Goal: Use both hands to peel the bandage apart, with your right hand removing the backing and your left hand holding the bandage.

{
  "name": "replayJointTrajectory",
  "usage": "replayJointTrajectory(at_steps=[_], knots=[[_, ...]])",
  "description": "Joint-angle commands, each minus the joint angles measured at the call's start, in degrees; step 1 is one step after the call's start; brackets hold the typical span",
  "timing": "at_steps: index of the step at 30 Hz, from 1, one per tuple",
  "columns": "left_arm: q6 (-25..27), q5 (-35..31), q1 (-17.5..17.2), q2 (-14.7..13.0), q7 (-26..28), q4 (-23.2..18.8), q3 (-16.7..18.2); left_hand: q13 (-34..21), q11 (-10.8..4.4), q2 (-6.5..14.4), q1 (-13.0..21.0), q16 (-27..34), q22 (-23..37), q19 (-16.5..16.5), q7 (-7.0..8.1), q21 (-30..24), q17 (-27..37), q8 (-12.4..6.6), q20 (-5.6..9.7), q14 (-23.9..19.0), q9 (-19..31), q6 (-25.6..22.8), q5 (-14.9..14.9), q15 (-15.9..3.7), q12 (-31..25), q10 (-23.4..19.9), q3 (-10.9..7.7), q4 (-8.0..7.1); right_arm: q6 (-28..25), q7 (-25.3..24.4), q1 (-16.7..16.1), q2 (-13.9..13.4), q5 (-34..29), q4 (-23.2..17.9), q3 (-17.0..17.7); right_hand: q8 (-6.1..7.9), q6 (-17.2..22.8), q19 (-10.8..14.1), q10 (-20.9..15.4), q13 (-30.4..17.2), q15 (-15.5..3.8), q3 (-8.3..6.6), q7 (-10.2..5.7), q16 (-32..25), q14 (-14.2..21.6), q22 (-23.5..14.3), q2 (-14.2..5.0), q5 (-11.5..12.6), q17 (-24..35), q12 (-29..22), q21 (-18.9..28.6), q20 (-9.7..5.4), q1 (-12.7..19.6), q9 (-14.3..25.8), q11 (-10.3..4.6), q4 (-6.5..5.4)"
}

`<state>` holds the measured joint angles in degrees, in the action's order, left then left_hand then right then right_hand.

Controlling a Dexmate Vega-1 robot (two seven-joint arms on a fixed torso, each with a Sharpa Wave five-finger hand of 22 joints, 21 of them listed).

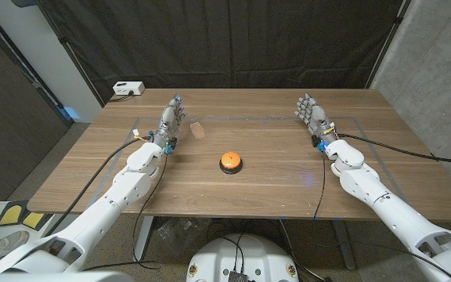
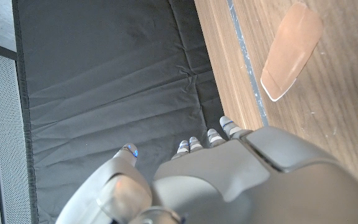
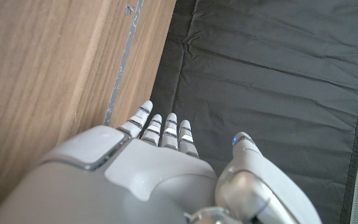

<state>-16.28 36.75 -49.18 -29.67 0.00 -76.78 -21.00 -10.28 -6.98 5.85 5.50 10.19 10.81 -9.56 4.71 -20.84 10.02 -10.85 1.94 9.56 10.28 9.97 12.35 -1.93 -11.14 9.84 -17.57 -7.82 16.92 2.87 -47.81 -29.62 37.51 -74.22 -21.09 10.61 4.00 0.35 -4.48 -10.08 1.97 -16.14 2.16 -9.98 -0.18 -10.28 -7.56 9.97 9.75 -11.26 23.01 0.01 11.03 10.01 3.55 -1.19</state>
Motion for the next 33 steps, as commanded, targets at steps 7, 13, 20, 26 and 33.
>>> replayJointTrajectory(at_steps=[7, 13, 20, 26, 33], knots=[[-2.94, -9.64, -0.79, -0.78, 8.82, -1.72, -0.83, -0.18, -0.24, 0.36, 3.19, 1.02, 0.06, -11.48, 2.15, -0.65, 0.04, -1.66, 1.49, 17.26, 0.31, 14.87, -0.25, -2.27, -1.08, 15.66, -1.07, 1.74, -0.28, -0.32, -0.82, -0.54, 0.03, -1.17, 0.21, 0.15, -0.05, 0.14, -0.35, -0.17, 0.64, -0.37, -0.11, -0.42, 0.04, -0.14, -0.06, 0.39, 0.08, -0.28, -0.18, -0.21, 0.71, 0.22, 0.02, 0.31], [-2.22, -15.63, -1.05, -2.02, 13.61, -3.18, -1.47, -0.23, 0.01, -0.1, 5.47, 1.13, 0.02, -10.08, 2.79, -0.85, 0.05, -1.97, 0.88, 15.5, 0.38, 13.49, -0.47, -1.48, -1.51, 13.46, -1.54, 3.25, 0.04, -0.12, -0.91, -0.45, 0.09, -1.04, 0.23, 0.16, 0.01, 0.24, -0.52, -0.17, 0.77, -0.38, -0.05, -0.45, 0.17, -0.15, -0.08, 0.38, 0.08, -0.34, -0.27, -0.14, 0.77, 0.22, 0.1, 0.39], [1.71, -24.07, -1.5, -4.47, 20.02, -6.79, -2.19, -0.29, -0.77, -1.39, 9.47, 1.77, 0.03, -6.64, 3.13, -1.63, 0.11, -3.26, -1.13, 10.6, 0.39, 8.65, -0.93, -0.53, -2.38, 8.65, -2.0, 6.14, 0.24, -0.25, -1.34, -0.59, 0.04, -1.37, 0.31, 0.19, 0.14, 0.41, -0.77, -0.17, 0.84, -0.37, 0.09, -0.53, 0.43, -0.16, -0.1, 0.36, 0.09, -0.42, -0.35, -0.01, 0.81, 0.22, 0.15, 0.45], [4.92, -29.48, -1.91, -6.11, 23.49, -9.67, -2.61, -0.39, -0.28, -1.93, 13.61, 2.46, 0.18, -4.21, 2.91, -2.12, 0.33, -4.22, -3.08, 4.83, 0.37, 3.86, -1.19, 0.62, -3.02, 3.57, -2.67, 8.92, 0.51, -0.18, -1.71, -0.68, 0.12, -1.61, 0.41, 0.23, 0.29, 0.59, -1.02, -0.18, 0.98, -0.36, 0.15, -0.56, 0.58, -0.16, -0.1, 0.35, 0.09, -0.5, -0.4, 0.08, 0.83, 0.23, 0.18, 0.5], [9.1, -34.46, -2.42, -7.93, 25.85, -13.05, -3.06, -0.52, 0.45, -2.28, 16.16, 3.8, 0.43, -2.34, 2.54, -2.64, 0.83, -5.0, -4.44, -2.27, 0.36, -0.83, -1.47, 1.77, -4.13, -2.88, -2.92, 10.56, 0.69, 0.07, -1.92, -0.71, 0.22, -1.68, 0.41, 0.24, 0.37, 0.66, -1.11, -0.18, 0.83, -0.32, 0.13, -0.59, 0.74, -0.17, -0.07, 0.34, 0.1, -0.52, -0.47, 0.08, 0.83, 0.23, 0.2, 0.54]])
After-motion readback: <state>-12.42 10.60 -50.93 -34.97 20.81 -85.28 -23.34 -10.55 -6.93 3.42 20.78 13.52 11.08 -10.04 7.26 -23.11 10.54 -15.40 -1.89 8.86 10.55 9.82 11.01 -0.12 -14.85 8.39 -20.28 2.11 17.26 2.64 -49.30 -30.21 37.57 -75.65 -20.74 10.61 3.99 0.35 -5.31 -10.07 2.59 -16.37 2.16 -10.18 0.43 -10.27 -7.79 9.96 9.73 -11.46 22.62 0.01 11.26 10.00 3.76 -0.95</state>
